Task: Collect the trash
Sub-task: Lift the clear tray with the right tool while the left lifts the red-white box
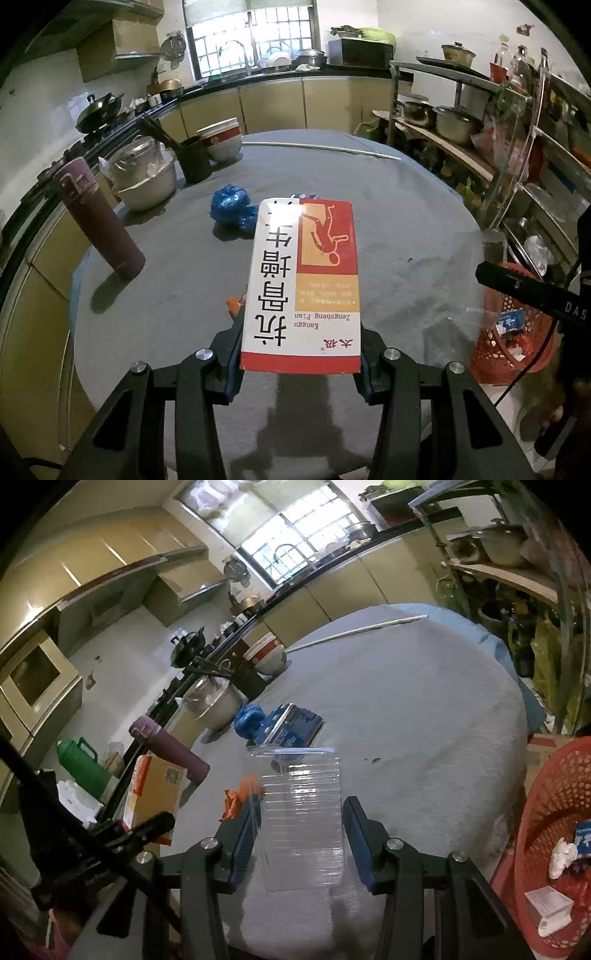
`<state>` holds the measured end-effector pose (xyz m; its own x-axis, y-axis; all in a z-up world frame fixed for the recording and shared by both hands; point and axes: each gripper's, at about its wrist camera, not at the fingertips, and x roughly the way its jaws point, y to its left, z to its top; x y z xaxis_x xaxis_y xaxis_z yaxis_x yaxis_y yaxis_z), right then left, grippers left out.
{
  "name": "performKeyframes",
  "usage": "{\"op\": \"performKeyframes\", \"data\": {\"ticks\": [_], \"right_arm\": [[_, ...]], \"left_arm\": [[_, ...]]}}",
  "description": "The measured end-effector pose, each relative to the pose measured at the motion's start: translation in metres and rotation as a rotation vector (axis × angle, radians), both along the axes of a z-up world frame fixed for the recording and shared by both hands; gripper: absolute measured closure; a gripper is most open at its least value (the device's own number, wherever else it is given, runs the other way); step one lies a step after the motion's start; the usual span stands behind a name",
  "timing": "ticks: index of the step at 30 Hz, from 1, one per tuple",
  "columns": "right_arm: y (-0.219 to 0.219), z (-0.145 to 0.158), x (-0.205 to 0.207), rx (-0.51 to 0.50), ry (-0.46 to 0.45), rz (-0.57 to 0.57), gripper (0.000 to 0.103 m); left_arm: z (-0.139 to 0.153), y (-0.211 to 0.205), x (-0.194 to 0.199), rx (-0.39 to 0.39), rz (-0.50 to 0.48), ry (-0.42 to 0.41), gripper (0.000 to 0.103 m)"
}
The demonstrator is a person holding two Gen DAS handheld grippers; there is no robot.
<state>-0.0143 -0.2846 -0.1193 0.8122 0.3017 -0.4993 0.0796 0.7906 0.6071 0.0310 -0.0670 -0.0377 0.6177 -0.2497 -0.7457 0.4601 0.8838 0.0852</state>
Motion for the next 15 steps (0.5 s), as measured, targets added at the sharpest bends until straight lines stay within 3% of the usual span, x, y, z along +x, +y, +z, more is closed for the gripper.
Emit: {"op": "performKeyframes", "data": {"ticks": [15], "right_arm": [[-0.024,-0.006,-0.024,0.038,0.001,-0.048,0.054]], "left_arm": [[-0.002,-0.030,-0.010,0.038,-0.036,-0.005,0.053]]}}
